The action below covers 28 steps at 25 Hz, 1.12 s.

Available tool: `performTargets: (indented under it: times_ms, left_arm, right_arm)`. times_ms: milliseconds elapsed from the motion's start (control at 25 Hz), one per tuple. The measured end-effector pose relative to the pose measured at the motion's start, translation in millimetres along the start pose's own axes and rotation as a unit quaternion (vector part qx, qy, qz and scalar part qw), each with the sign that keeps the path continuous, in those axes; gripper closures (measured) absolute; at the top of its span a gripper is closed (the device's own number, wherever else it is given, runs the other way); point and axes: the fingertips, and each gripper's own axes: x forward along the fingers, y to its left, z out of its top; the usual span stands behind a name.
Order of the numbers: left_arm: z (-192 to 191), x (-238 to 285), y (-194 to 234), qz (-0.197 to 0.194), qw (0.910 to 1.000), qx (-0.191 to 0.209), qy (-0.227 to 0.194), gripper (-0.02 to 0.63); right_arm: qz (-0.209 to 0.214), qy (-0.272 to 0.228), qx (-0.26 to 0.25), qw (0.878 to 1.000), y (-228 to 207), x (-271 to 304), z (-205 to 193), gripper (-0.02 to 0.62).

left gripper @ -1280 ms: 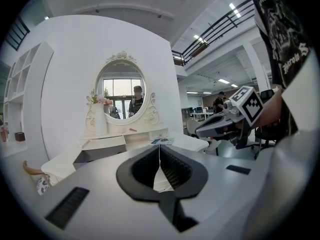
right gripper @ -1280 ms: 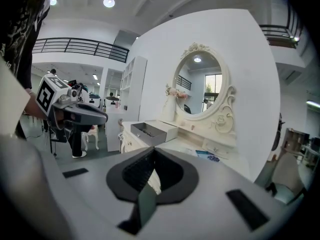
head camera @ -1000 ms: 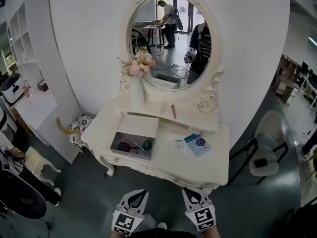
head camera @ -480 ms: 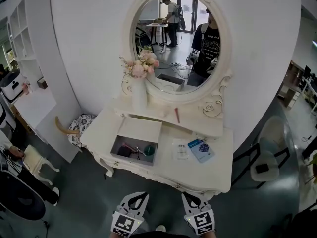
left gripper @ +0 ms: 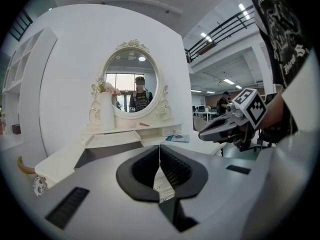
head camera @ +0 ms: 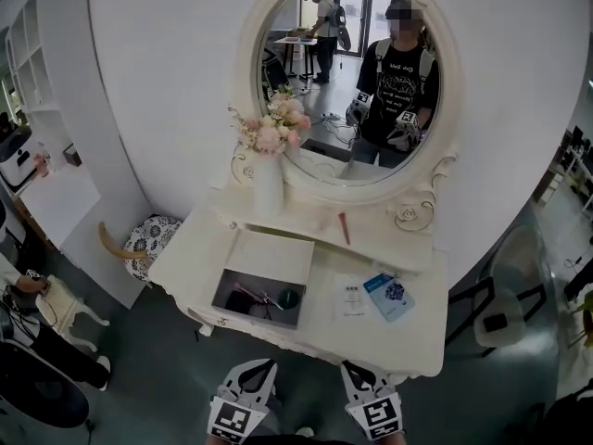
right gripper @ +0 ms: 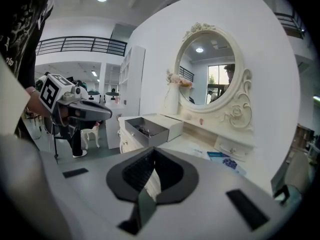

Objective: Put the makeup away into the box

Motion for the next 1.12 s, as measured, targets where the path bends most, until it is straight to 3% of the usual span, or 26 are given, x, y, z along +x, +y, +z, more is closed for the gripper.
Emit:
performTargets:
  times_ms: [320,760,1120]
  left_arm:
    - [4.3,36.8,50.1,-0.023,0.9997,-0.001,-0.006,0.589]
    - [12.6,69.7,107.0,-0.091,0.9957,0.013,-0.01,0.589]
    - [14.1,84.4,131.2,-0.124,0.9921,0.014,-0.011,0.589]
  right_arm:
    - [-0.029,0.016,0.023,0.999,-20.8,41.8,13.0,0.584]
    - [-0.087,0.038,0.052,0.994,-29.3,91.4,27.3,0.584]
    - [-0.12,0.06,0.055,0.989,-31.5,116.3,29.8,0.583]
